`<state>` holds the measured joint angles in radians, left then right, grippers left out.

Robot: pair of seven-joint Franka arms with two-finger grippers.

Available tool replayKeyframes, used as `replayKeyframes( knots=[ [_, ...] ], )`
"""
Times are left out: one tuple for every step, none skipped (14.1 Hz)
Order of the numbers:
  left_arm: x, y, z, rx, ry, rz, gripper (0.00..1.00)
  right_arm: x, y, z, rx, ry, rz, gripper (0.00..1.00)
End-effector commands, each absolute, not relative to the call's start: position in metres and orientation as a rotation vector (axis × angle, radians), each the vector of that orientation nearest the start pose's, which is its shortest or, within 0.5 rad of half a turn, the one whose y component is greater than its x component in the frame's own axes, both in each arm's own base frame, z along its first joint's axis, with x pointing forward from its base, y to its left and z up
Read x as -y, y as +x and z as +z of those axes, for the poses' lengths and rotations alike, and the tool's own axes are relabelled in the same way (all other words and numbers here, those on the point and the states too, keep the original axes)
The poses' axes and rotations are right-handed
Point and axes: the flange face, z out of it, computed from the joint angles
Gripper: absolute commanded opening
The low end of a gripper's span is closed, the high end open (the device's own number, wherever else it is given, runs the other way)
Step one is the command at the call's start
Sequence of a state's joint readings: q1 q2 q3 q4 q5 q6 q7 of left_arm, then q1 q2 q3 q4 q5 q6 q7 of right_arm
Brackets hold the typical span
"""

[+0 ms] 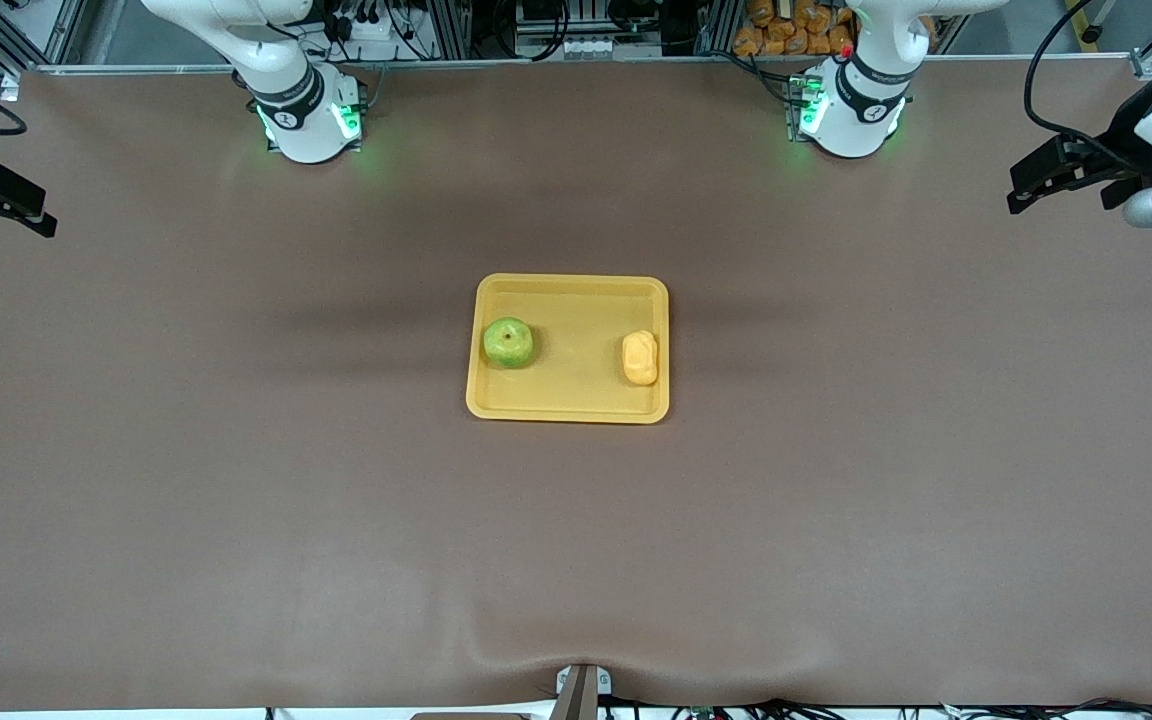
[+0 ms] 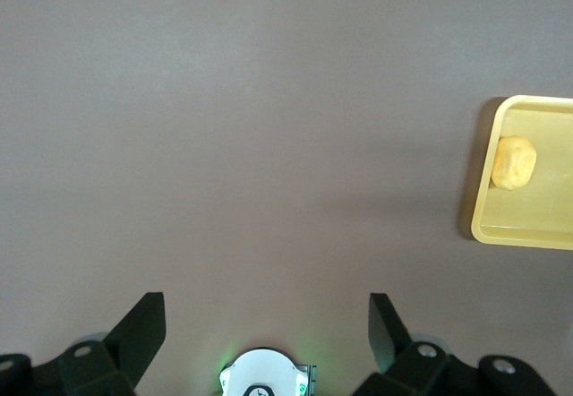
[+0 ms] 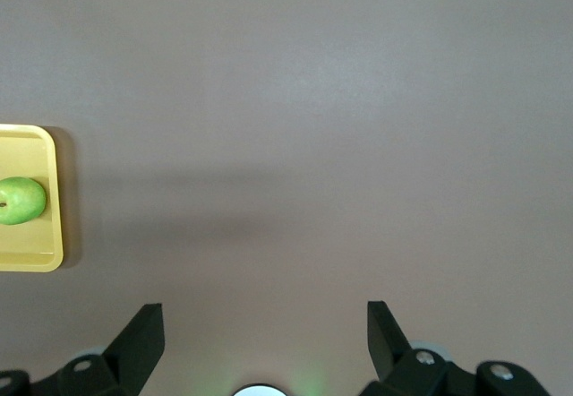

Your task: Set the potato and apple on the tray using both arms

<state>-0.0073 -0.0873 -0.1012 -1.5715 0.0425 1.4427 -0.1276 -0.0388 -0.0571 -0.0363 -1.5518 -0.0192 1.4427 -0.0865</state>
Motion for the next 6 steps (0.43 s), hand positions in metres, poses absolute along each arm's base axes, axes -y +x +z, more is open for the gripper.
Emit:
replayKeyframes(
  knots=[
    [0.0524, 0.5059, 0.6665, 0.058, -3.104, 0.054, 1.0, 0.0416, 0.5153, 0.6556, 0.023, -3.142, 0.068, 1.0],
    [0.0524, 0.5064, 0.6658, 0.058, -3.104, 0.056, 1.0, 0.0399, 0.5152, 0.6554, 0.028, -3.142, 0.07, 1.0],
    [0.0524, 0.5064, 0.6665, 0.058, -3.104, 0.054, 1.0, 0.0383, 0.5153, 0.6554, 0.033, -3.142, 0.07, 1.0],
    [0.0524, 0.5064, 0.6665, 0.058, -3.104, 0.054, 1.0, 0.0367, 0.5151, 0.6564, 0.038, -3.142, 0.066, 1.0],
    [0.0524, 0.5064, 0.6665, 0.058, -3.104, 0.054, 1.0, 0.0367, 0.5153, 0.6565, 0.038, -3.142, 0.063, 1.0],
    [0.0524, 0.5064, 0.6665, 0.058, -3.104, 0.054, 1.0, 0.0367, 0.5163, 0.6561, 0.038, -3.143, 0.058, 1.0]
  ],
)
